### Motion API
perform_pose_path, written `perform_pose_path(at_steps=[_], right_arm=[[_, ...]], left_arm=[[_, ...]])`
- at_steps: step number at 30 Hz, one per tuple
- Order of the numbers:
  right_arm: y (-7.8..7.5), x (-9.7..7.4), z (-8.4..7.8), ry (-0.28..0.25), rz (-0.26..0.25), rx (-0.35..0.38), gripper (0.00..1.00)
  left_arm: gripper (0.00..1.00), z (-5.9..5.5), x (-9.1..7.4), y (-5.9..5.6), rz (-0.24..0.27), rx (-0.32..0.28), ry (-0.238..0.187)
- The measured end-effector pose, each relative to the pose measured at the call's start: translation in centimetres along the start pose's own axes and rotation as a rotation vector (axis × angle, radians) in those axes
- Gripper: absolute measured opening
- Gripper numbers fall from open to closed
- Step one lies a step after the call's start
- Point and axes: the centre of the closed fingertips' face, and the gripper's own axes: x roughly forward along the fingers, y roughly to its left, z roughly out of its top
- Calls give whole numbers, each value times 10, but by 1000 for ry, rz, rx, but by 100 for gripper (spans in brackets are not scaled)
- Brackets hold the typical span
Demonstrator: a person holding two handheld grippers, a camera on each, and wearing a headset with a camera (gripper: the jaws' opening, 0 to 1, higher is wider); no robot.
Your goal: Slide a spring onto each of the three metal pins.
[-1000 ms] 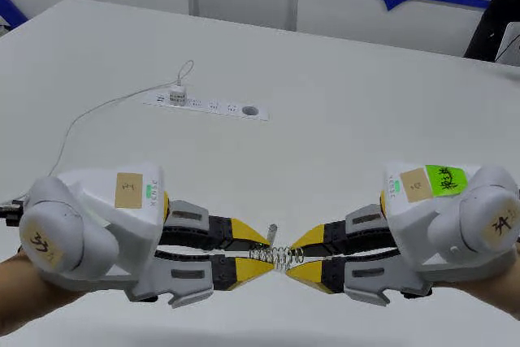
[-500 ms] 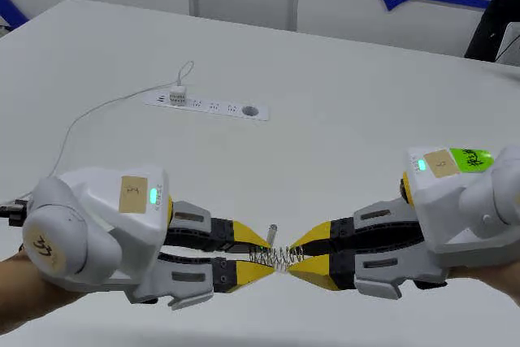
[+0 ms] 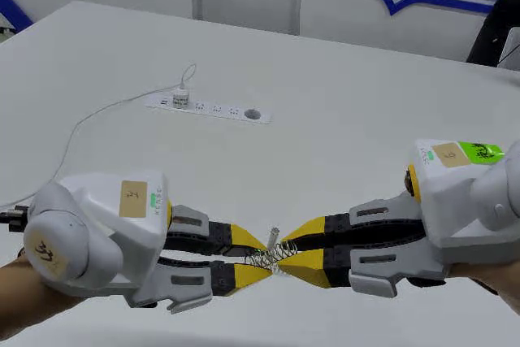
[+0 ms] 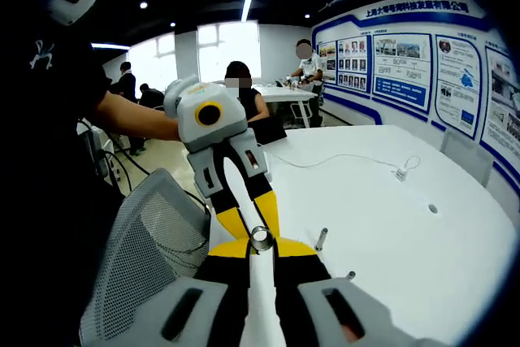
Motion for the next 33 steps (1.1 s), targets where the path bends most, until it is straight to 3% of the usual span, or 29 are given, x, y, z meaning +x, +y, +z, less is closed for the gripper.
perform_pose_path(at_steps=[7, 13, 20, 22, 30, 33], right_arm=[[3, 5, 9, -40, -2, 20, 12], [2, 8, 16, -56, -37, -14, 11], [1, 12, 15, -50, -50, -20, 11], [1, 13, 15, -48, -53, -19, 11], [-9, 9, 13, -50, -99, -11, 11], [-13, 6, 10, -43, -116, -15, 11]], left_arm=[[10, 2, 2, -1, 4, -14, -11], [10, 2, 2, 2, 20, -40, -19], [11, -1, 1, 2, 31, -60, -11], [11, -2, 0, 3, 27, -97, -18], [18, -10, -2, 10, 76, -81, 3], [23, -5, -5, 12, 90, -107, -41]])
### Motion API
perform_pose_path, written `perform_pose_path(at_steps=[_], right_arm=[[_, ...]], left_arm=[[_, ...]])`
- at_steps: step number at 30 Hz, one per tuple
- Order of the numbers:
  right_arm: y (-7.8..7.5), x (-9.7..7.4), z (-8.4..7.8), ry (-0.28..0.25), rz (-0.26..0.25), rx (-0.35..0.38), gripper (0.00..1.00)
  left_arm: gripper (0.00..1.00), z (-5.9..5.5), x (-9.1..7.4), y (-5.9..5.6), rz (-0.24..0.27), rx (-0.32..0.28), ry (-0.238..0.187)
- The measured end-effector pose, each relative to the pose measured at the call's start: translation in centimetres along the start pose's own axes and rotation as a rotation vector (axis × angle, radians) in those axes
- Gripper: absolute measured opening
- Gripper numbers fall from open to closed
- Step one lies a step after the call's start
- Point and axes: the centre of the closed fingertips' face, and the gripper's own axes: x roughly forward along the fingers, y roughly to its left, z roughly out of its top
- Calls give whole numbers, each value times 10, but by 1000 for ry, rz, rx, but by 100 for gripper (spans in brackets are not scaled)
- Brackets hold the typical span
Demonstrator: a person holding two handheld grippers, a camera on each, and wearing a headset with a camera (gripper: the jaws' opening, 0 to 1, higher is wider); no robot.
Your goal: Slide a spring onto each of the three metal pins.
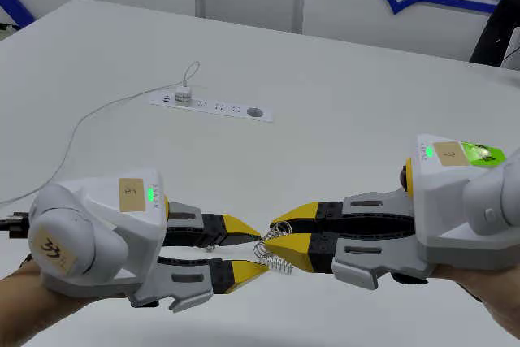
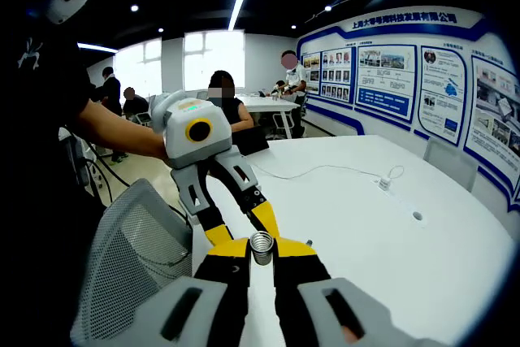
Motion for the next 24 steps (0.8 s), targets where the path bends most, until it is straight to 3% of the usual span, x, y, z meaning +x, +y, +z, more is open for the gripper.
perform_pose_path(at_steps=[14, 24], right_arm=[[-25, -14, -14, 15, -80, 50, 11], [-52, -30, -29, 48, -172, 79, 11]], left_arm=[[44, -14, -9, 18, 86, -34, 34], [56, -29, -22, 33, 151, -77, 68]])
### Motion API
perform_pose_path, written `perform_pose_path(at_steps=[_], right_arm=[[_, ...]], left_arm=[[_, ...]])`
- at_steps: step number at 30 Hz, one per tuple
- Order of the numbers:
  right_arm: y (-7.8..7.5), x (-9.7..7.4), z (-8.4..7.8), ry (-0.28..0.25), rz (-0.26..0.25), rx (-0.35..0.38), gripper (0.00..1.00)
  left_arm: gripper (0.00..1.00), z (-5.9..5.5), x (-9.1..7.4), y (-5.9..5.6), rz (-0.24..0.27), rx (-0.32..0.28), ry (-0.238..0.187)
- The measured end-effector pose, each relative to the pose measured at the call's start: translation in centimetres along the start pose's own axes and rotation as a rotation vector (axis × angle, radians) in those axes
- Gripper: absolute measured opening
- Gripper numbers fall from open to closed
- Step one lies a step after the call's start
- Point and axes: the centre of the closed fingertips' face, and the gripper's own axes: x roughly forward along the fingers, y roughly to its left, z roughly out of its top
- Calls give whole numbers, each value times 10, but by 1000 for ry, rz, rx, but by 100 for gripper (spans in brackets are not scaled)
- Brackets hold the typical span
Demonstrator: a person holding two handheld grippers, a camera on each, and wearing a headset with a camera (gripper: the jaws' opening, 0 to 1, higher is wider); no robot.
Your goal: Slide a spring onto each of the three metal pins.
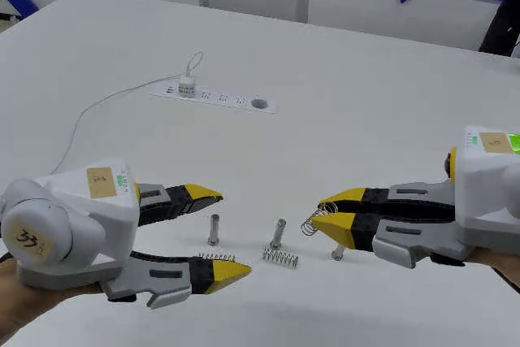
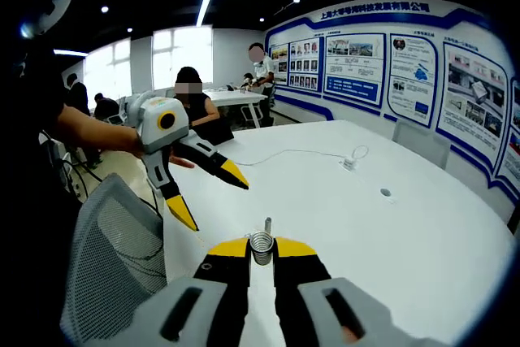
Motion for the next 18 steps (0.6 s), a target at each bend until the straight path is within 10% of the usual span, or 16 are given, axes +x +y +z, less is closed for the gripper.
perform_pose_path(at_steps=[18], right_arm=[[-53, -21, -39, 59, -167, 67, 11]], left_arm=[[70, -11, -19, 29, 94, -91, 13]])
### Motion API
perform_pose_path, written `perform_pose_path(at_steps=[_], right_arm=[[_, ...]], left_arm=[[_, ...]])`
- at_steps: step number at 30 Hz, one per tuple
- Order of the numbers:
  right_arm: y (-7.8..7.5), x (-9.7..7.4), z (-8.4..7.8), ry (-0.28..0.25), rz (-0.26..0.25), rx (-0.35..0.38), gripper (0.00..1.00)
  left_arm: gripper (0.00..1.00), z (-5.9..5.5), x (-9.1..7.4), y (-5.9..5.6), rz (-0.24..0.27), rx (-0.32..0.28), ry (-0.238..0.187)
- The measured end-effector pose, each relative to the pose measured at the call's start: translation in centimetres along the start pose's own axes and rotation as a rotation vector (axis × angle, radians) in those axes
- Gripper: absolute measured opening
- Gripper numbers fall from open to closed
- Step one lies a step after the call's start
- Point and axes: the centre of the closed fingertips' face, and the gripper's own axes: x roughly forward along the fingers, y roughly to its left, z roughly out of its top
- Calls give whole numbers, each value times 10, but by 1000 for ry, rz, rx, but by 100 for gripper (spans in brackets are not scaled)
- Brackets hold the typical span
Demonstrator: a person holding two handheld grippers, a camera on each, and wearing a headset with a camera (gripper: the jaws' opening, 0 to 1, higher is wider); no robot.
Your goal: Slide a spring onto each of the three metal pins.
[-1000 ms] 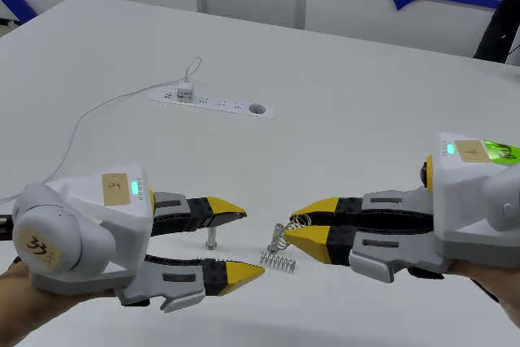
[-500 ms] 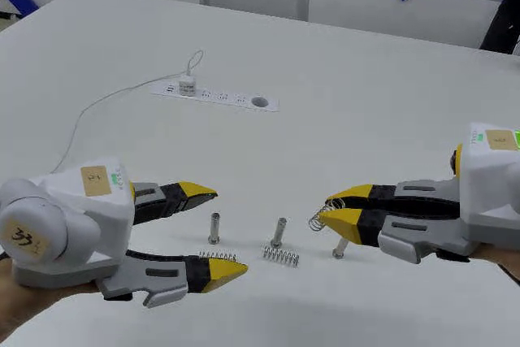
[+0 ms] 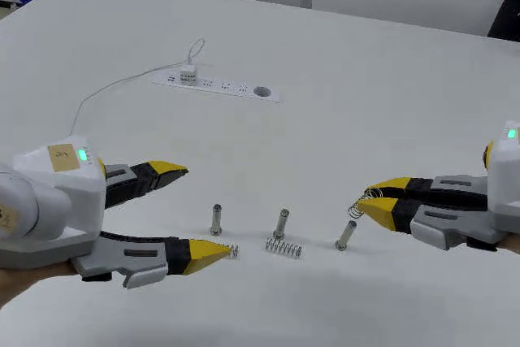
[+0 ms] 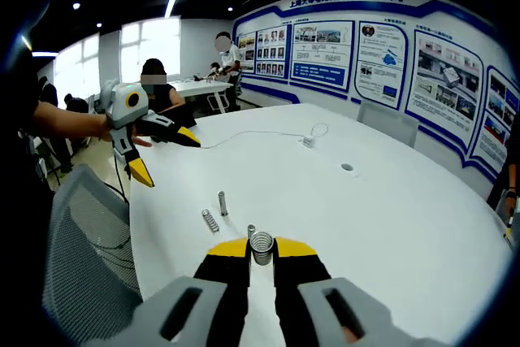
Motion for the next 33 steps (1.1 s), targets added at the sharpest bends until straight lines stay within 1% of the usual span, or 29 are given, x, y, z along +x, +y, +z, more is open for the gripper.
perform_pose_path(at_steps=[3, 8, 12, 15, 17, 19, 20, 25, 29, 33], right_arm=[[-9, 1, -9, 13, -37, 29, 11], [-18, 3, -20, 40, -65, 44, 11], [-22, 7, -25, 46, -79, 78, 11], [-23, 12, -32, 72, -86, 70, 11], [-24, 16, -35, 83, -82, 62, 11], [-28, 18, -41, 118, -100, 26, 11], [-28, 20, -41, 122, -105, 19, 11], [-32, 29, -45, 119, -100, 28, 11], [-33, 33, -49, 124, -94, 46, 11], [-33, 35, -49, 123, -90, 44, 11]], left_arm=[[69, -6, -3, 3, 10, -3, 17], [70, -11, -7, 6, 25, -18, 29], [72, -12, -8, 8, 37, -37, 33], [76, -12, -8, 9, 42, -48, 32], [77, -13, -7, 10, 43, -50, 36], [77, -14, -6, 9, 43, -53, 39], [77, -15, -6, 9, 43, -53, 42], [78, -18, -6, 8, 45, -58, 62], [79, -17, -5, 6, 45, -61, 64], [79, -19, -3, 5, 44, -66, 68]])
